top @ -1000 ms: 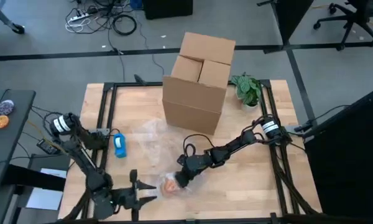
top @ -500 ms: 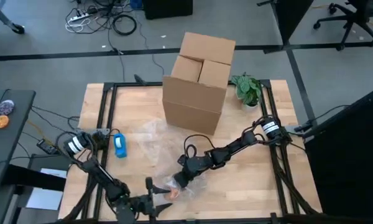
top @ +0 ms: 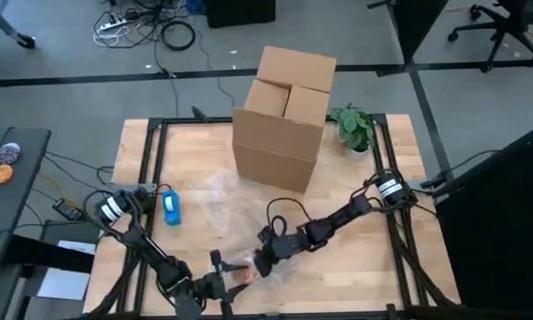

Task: Wrap mug
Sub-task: Wrap the orange mug using the transparent bubble wrap

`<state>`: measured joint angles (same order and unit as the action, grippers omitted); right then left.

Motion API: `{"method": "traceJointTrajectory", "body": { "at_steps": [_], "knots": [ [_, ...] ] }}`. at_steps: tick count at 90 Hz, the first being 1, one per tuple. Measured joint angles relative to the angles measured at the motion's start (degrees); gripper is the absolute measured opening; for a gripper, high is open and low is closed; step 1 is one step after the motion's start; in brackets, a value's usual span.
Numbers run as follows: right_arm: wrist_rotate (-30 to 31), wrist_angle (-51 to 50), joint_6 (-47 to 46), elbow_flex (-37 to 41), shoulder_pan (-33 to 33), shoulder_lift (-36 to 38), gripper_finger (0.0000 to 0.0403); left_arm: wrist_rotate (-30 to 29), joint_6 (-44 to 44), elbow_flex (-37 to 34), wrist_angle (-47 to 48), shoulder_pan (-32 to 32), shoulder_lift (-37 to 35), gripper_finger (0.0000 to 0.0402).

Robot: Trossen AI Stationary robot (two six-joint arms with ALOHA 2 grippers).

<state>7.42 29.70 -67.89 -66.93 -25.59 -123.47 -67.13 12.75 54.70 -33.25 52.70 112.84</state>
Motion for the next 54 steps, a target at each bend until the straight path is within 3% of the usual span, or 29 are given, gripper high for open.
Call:
{"method": "traceJointTrajectory", "body": {
  "at_steps": [27, 54],
  "knots": [
    [2.7, -1.8, 4.9, 0.4, -2.7, 2.0, 0.0142, -0.5, 4.6, -0.2, 2.2, -0.1, 0.1, 0.0027],
    [5.5, -3.6, 17.6, 0.2, -6.0, 2.3, 0.0188, 4.1, 7.3, -0.2, 1.4, -0.5, 0.1, 0.0036]
  ]
}}
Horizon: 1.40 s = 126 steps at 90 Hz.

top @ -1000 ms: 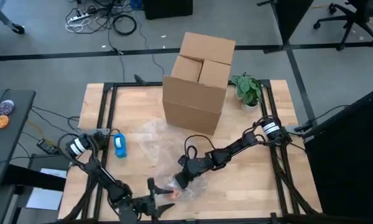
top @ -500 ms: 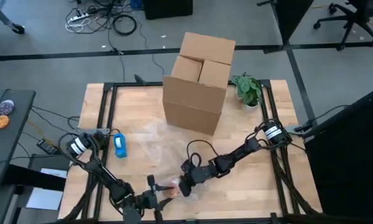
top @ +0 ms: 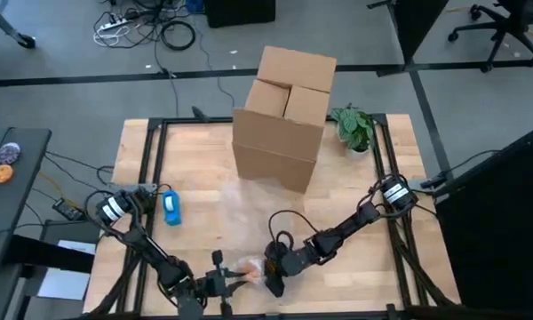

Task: Wrap mug
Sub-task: Wrap the orange mug using the transparent bubble wrap

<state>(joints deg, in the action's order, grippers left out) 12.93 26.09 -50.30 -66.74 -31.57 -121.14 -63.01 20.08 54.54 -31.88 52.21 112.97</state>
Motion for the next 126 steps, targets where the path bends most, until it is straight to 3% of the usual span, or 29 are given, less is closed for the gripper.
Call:
{"method": "traceJointTrajectory", "body": {
  "at_steps": [33, 66, 85, 106, 118, 126],
  "knots": [
    [3.5, -4.4, 21.3, -0.3, -0.4, 1.2, 0.0197, 3.9, 1.4, 0.0, 0.4, -0.9, -0.1, 0.0029],
    [6.8, -23.5, 31.3, -0.5, -0.6, 12.4, 0.0197, 6.4, 1.4, 0.0, 0.3, -2.3, -0.2, 0.0029],
    [10.3, -25.5, 36.8, -0.4, -3.1, 17.9, 0.0196, 16.2, 3.3, 0.2, -0.5, -7.4, -0.5, 0.003],
    [20.6, -26.5, 44.3, -0.4, -7.9, 18.6, 0.0196, 30.1, 5.7, 0.0, 0.6, -13.1, -2.3, 0.003],
    [25.9, -30.4, 44.3, -0.4, -9.9, 18.6, 0.0196, 33.4, 5.8, 0.1, 0.6, -14.8, -2.6, 0.0031],
    [27.8, -35.0, 39.3, -0.5, -10.8, 18.4, 0.0196, 34.1, 5.7, 0.1, 0.6, -14.9, -2.6, 0.0031]
  ]
}}
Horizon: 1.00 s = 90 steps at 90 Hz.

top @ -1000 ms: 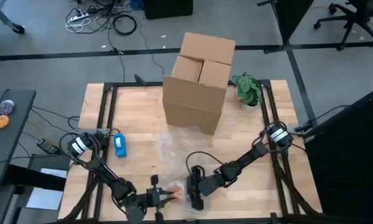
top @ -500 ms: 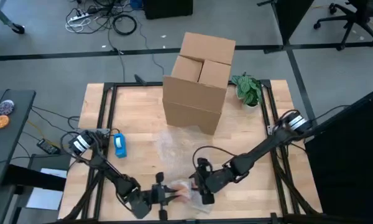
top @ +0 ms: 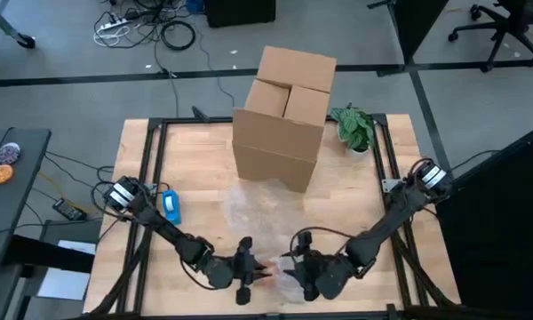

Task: Wrap mug
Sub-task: Wrap the orange mug using the transparent bubble wrap

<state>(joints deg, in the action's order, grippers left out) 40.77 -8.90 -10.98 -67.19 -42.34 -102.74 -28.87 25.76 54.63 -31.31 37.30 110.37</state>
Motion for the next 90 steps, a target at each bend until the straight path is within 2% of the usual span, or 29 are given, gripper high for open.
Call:
{"method": "traceJointTrajectory", "body": {
  "at_steps": [12, 31, 46, 54, 62, 69, 83, 90],
  "knots": [
    [-0.2, -7.3, -9.8, 0.1, -1.3, -0.2, 0.0196, 0.0, 0.0, 0.0, 0.2, 0.0, 0.0, 0.0032],
    [-0.4, -9.0, -14.3, 0.1, -6.0, 4.4, 0.0196, 0.1, 0.5, 0.0, 1.3, 0.0, 0.0, 0.0032],
    [3.9, -19.1, -23.4, 0.0, -8.3, 7.5, 0.0188, 0.1, 0.6, 0.0, 1.5, 0.0, 0.0, 0.0032],
    [3.3, -20.4, -27.9, 1.9, -8.6, 6.3, 0.0181, 0.1, 0.6, 0.0, 1.7, 0.0, 0.0, 0.0032],
    [2.2, -15.0, -28.8, 4.8, -8.0, 3.3, 0.0176, 0.1, 0.6, 0.0, 1.7, 0.0, 0.1, 0.0032],
    [1.3, -5.6, -26.1, 6.3, -6.7, -0.2, 0.0174, 0.1, 0.4, 0.0, 1.7, -0.1, 0.1, 0.0032],
    [-0.9, 18.7, -11.3, 6.2, -2.3, -8.5, 0.0174, 0.3, 0.4, -0.1, 1.7, -0.5, 0.1, 0.0032],
    [-4.2, 27.8, -4.3, 5.5, 0.1, -12.3, 0.0174, 0.6, -0.4, -0.1, 2.0, -0.6, 0.1, 0.0033]
  ]
}}
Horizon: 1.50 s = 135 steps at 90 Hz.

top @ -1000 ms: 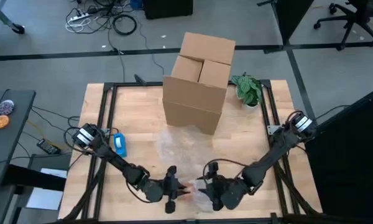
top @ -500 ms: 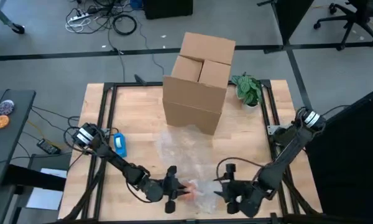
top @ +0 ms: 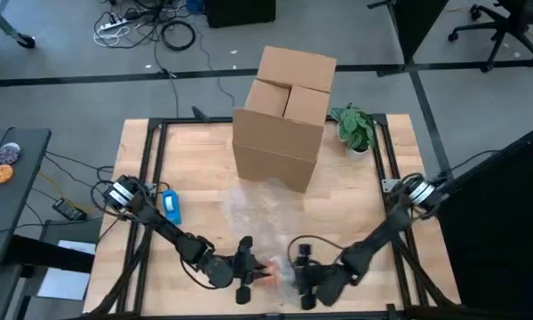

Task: Wrap mug
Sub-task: Wrap the orange mug using the transparent bubble wrap

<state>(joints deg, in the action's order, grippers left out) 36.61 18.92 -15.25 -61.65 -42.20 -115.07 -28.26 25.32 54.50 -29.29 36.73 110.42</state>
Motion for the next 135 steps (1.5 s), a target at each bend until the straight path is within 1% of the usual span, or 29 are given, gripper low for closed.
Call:
{"method": "traceJointTrajectory", "body": {
  "at_steps": [4, 7, 15, 34, 54, 69, 84, 89, 99, 108, 115, 121, 125, 130, 135],
  "knots": [
    [-3.0, 2.9, 1.7, -0.5, 1.3, -1.6, 0.0174, 0.1, 0.0, 0.0, 0.1, 0.0, 0.0, 0.0033],
    [-4.8, 3.4, 2.1, -0.8, 1.9, -2.1, 0.0174, 0.1, 0.0, 0.0, 0.1, 0.0, 0.0, 0.0033],
    [-6.5, 1.7, 1.2, -1.0, 2.6, -2.1, 0.0173, 0.1, 0.4, 0.0, 0.1, -0.1, 0.0, 0.0033],
    [-8.2, -7.2, -0.6, -1.1, 0.7, 3.0, 0.0173, -0.4, 0.7, 0.1, 0.2, -0.3, 0.1, 0.0033],
    [-10.9, -19.6, -9.3, -1.2, -2.4, 10.0, 0.0172, -0.7, 0.7, 0.1, 0.2, -0.4, 0.1, 0.0033],
    [-11.6, -23.9, -13.7, -1.2, -4.9, 15.6, 0.0171, -0.8, 0.7, 0.1, 0.2, -0.4, 0.1, 0.0033],
    [-11.7, -25.0, -16.0, -1.2, -7.4, 21.8, 0.0171, -0.8, 0.7, 0.1, 0.2, -0.4, 0.1, 0.0033],
    [-11.3, -25.5, -16.0, -1.2, -8.3, 23.2, 0.0171, -0.8, 0.7, 0.1, 0.2, -0.4, 0.1, 0.0033],
    [-9.5, -30.3, -17.2, -1.2, -9.9, 25.5, 0.0164, -0.8, 0.7, 0.1, 0.2, -0.4, 0.1, 0.0032],
    [-6.6, -35.7, -20.0, -1.2, -10.6, 26.5, 0.0148, -0.8, 0.7, 0.1, 0.2, -0.4, 0.1, 0.0032],
    [-4.0, -40.8, -22.3, -1.2, -10.8, 26.5, 0.0124, -0.8, 0.7, 0.1, 0.2, -0.4, 0.1, 0.0032],
    [-1.9, -45.3, -25.5, -1.2, -10.5, 26.4, 0.0093, -0.8, 0.7, 0.1, 0.2, -0.4, 0.1, 0.0032],
    [-1.8, -47.8, -27.4, -0.9, -10.2, 26.2, 0.0067, -0.7, 0.7, 0.0, 0.2, -0.4, 0.1, 0.0032],
    [-2.5, -48.4, -28.5, 0.0, -9.6, 26.2, 0.0027, -0.8, 0.7, 0.0, 0.2, -0.4, 0.1, 0.0032],
    [-2.5, -46.8, -28.3, 1.3, -9.1, 26.2, 0.001, -0.7, 0.7, 0.0, 0.2, -0.4, 0.1, 0.0032]
  ]
}}
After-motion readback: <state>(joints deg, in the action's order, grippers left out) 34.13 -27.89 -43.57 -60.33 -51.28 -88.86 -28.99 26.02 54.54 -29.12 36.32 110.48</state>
